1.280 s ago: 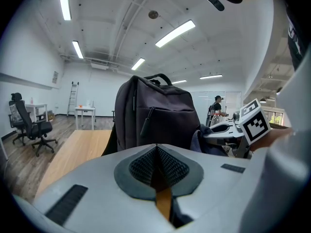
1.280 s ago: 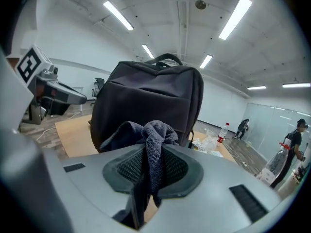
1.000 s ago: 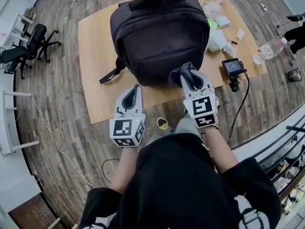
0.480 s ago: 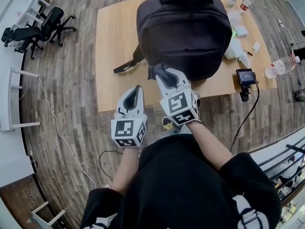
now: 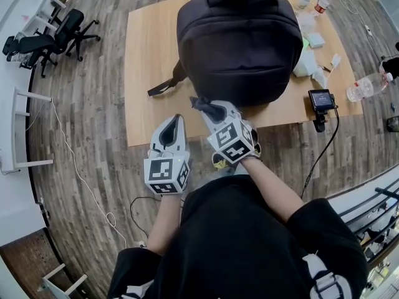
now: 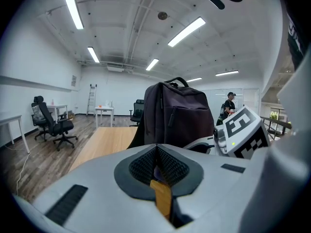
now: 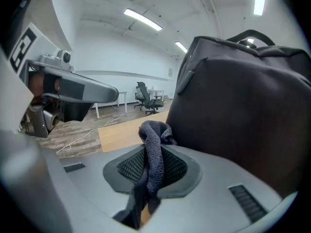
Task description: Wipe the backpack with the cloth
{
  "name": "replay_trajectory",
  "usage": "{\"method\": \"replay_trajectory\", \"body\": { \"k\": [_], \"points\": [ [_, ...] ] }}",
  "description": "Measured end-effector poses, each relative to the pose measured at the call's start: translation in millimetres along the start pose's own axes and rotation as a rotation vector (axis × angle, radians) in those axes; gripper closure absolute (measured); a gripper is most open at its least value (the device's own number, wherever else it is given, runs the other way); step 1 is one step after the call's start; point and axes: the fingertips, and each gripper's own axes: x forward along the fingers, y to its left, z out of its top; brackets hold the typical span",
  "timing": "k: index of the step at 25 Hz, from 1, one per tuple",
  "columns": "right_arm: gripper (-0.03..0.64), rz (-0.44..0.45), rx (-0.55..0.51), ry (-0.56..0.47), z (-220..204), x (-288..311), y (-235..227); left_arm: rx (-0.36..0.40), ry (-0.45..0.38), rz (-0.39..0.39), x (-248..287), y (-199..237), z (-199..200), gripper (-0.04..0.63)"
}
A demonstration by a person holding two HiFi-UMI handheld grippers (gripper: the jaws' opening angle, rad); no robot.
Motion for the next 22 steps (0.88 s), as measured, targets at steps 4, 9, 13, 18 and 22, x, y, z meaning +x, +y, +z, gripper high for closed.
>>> {"method": "replay_trajectory", "body": {
  "k": [4, 9, 13, 18, 22],
  "points": [
    [0.54, 0.001, 0.058, -0.006, -8.5, -12.6, -10.2, 0.007, 0.001, -0.031, 8.7, -11.1, 0.8, 0.577],
    [0.54, -0.018, 0.089, -0.003, -18.3, -33.2, -25.1, 0.017, 0.007, -0.079, 21.0, -28.1, 3.3, 0.578],
    [0.54, -0.047, 0.097, 0.006, -27.5, -55.2, -42.5, 0.025, 0.007, -0.115, 32.1, -41.4, 5.1, 0.578],
    [0.538, -0.194, 0.161, -0.006, -42.4, -98.3, -93.0, 0.033, 0.01, -0.156, 41.1, -55.7, 5.9, 0.578],
    [0.54, -0.28, 0.191, -0.022, -46.2, -127.1, -126.7, 0.041, 0.007, -0.19, 47.9, -68.3, 8.0, 0.577]
  ]
}}
